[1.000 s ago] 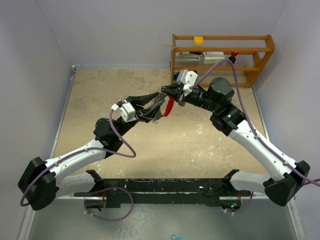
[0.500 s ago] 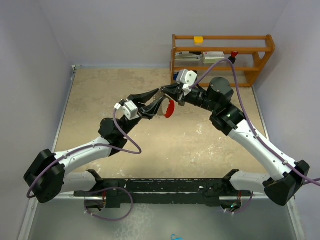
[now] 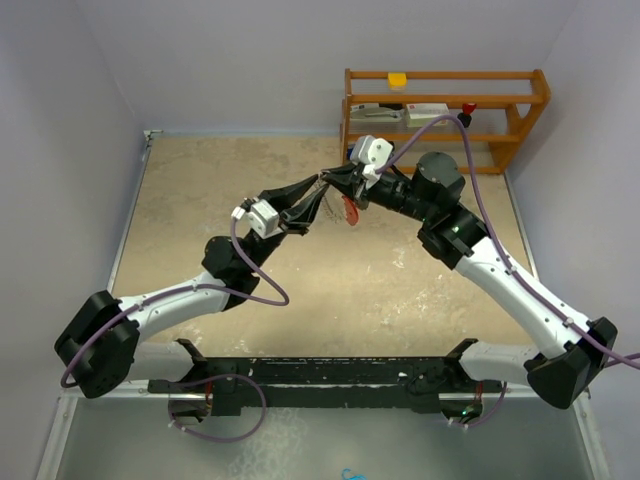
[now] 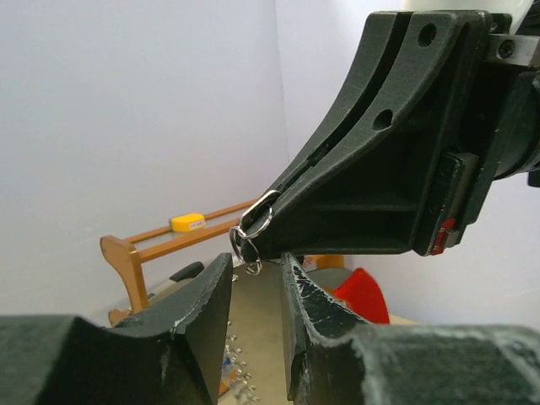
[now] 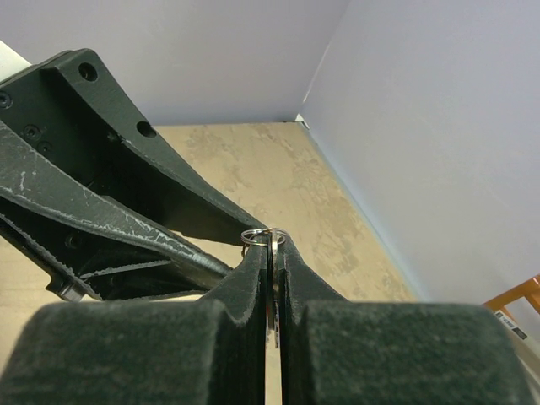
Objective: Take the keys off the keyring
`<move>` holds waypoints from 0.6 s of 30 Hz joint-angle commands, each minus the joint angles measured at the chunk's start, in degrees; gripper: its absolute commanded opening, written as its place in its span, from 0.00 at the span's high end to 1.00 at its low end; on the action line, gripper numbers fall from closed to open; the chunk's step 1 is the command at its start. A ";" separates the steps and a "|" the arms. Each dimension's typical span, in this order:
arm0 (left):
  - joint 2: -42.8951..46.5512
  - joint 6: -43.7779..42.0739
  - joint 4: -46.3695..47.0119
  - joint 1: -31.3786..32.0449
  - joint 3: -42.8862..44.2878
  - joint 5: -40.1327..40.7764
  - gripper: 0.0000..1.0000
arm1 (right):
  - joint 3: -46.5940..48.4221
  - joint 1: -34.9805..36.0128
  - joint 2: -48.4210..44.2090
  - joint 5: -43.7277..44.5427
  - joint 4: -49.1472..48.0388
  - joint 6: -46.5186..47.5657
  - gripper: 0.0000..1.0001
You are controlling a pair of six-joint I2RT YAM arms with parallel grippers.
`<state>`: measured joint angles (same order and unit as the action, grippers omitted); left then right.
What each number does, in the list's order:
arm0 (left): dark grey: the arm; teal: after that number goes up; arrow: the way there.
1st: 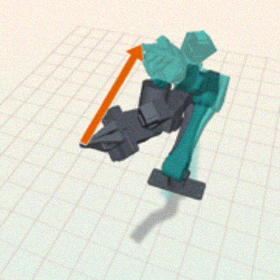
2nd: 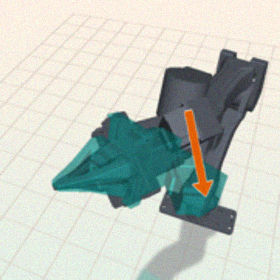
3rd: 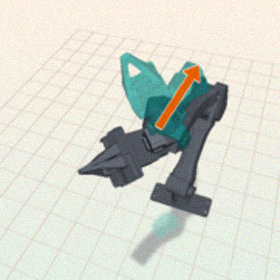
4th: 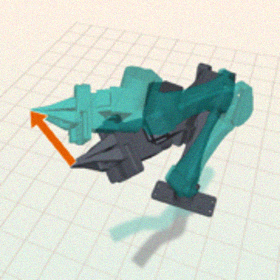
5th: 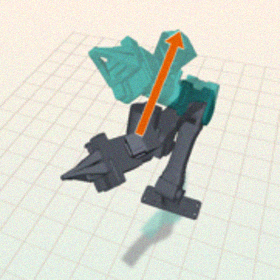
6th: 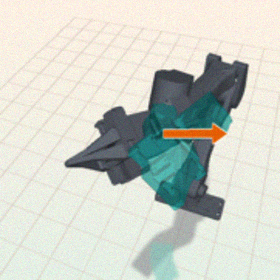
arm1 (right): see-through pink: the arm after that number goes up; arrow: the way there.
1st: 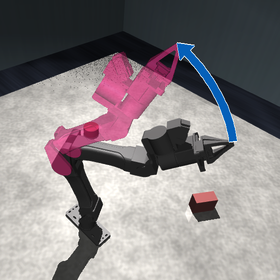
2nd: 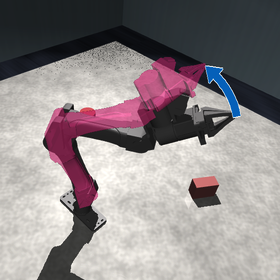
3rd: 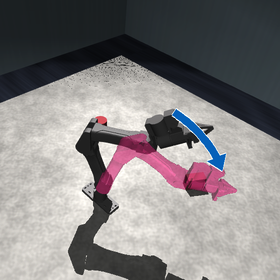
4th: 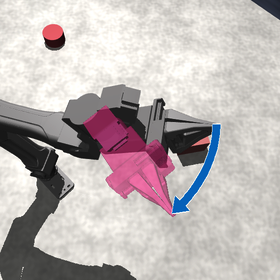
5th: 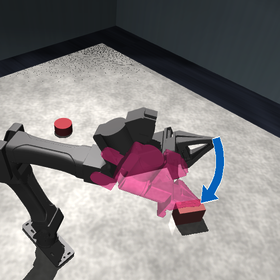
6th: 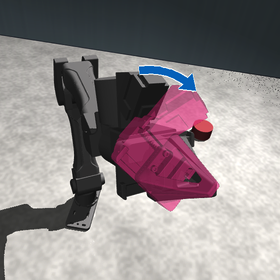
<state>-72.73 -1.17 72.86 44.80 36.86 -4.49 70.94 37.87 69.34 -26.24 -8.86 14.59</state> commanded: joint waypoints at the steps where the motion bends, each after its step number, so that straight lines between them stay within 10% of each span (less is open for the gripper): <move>1: 0.37 -3.56 1.48 0.29 1.81 5.47 0.75 | 4.37 0.91 -0.48 -0.78 -1.62 -0.21 1.00; 18: -0.70 -6.94 8.12 0.28 1.90 11.04 0.70 | 4.30 1.77 -0.87 -0.06 0.65 -0.25 1.00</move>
<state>-73.19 -7.73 75.13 45.12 36.86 6.35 72.42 39.11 69.73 -26.11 -5.85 14.66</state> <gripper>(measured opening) 0.283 0.026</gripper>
